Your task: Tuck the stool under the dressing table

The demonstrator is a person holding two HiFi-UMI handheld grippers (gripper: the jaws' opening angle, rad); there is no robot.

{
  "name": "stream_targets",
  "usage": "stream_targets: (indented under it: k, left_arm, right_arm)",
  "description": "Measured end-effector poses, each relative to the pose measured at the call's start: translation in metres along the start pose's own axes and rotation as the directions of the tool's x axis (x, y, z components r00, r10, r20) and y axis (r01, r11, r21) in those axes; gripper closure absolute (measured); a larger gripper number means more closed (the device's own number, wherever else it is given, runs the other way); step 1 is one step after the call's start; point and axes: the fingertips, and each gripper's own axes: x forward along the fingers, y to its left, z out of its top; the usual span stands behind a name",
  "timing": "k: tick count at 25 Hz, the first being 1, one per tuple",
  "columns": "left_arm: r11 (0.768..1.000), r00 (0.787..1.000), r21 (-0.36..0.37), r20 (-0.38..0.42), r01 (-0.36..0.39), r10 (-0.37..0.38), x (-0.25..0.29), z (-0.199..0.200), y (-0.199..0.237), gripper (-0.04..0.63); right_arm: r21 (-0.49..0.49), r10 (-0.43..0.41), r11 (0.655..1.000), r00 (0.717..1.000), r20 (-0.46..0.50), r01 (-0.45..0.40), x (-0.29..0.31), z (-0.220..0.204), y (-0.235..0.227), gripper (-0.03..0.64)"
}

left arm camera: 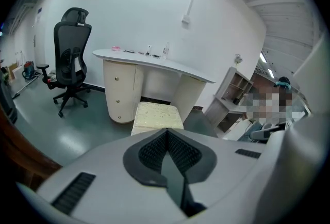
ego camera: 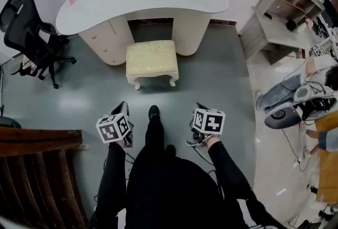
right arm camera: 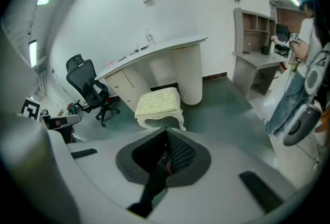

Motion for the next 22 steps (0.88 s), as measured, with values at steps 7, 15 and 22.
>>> stream_targets:
  k: [7, 15, 22]
  left_arm:
    - [1.000, 0.998, 0.001, -0.059, 0.017, -0.017, 0.053, 0.014, 0.025, 0.588]
    - [0.999, 0.990, -0.045, -0.140, 0.020, -0.026, 0.121, 0.006, 0.064, 0.588]
    - [0.997, 0.976, -0.073, -0.216, 0.001, -0.016, 0.171, -0.015, 0.093, 0.588]
  right_arm:
    - [-0.024, 0.002, 1.000, 0.999, -0.038, -0.003, 0.051, 0.026, 0.028, 0.612]
    - [-0.024, -0.034, 0.999, 0.993, -0.115, 0.031, 0.121, 0.036, 0.037, 0.612]
    - [-0.005, -0.066, 0.998, 0.984, -0.165, 0.066, 0.174, 0.043, 0.026, 0.612]
